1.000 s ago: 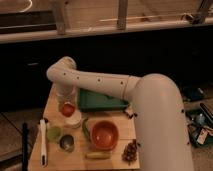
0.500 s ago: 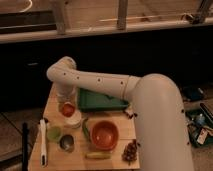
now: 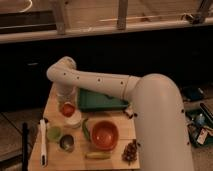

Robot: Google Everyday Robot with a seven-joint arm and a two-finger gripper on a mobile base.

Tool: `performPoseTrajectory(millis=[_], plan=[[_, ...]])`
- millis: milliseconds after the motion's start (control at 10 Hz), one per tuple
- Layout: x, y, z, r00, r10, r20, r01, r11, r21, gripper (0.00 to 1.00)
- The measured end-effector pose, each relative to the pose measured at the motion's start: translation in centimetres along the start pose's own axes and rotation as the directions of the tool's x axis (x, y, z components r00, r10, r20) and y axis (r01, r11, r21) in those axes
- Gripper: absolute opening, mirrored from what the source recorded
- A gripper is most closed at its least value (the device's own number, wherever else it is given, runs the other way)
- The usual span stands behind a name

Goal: Place apple in paper cup

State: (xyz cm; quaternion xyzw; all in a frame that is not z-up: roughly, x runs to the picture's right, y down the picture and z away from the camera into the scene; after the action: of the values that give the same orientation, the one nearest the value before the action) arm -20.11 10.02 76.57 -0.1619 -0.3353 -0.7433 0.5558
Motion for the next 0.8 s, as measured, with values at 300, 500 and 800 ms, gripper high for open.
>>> performPoseTrajectory(millis=[300,500,800], plan=[[-0.03,0.03,0.00,1.000,-0.006,0.001,0.006,1.000,0.000,0.43],[-0.03,0.04,0.00,1.000,-0.006,0.001,0.006,1.000,-0.001,0.43],[-0.04,0.05,-0.01,1.000,-0.009,0.002,0.009,1.000,-0.001,0.43]])
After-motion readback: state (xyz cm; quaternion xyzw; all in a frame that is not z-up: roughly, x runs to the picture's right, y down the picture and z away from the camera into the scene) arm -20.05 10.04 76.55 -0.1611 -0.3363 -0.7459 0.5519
